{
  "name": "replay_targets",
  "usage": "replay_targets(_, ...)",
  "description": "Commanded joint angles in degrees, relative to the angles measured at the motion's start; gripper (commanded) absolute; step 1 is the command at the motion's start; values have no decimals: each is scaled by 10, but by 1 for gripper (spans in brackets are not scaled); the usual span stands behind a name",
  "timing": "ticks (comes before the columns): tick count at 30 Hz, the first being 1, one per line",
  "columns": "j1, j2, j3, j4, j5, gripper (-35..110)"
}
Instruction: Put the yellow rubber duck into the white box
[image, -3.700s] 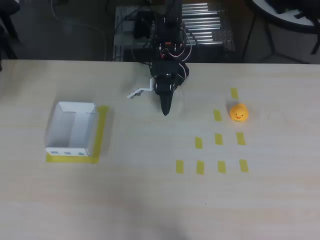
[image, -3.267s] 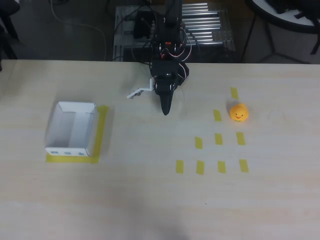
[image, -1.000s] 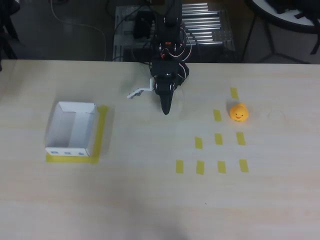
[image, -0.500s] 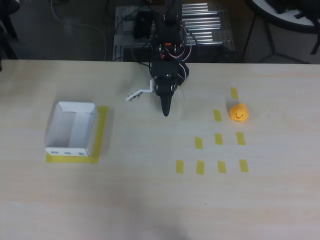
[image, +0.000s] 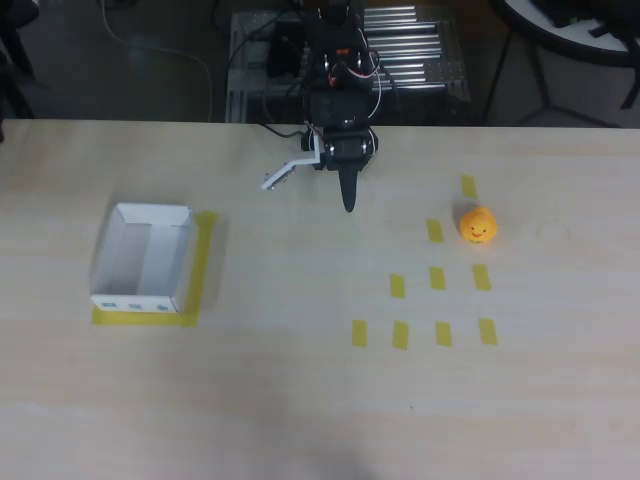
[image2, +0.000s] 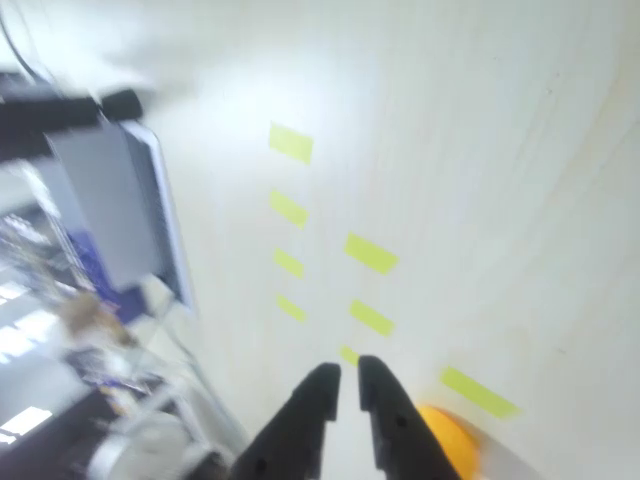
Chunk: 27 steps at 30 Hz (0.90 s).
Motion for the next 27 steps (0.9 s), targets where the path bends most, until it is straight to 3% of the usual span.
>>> replay_targets(1,-49,-72,-131,63,-127,0)
replay_targets(6,-97,-113,-164,117,-142,2)
replay_targets(12,-161,-169,-219,185,-162,15)
replay_targets(19,-207,-235,-265,205,-192,45)
replay_targets(27,-275,-342,-308,202,-203,41)
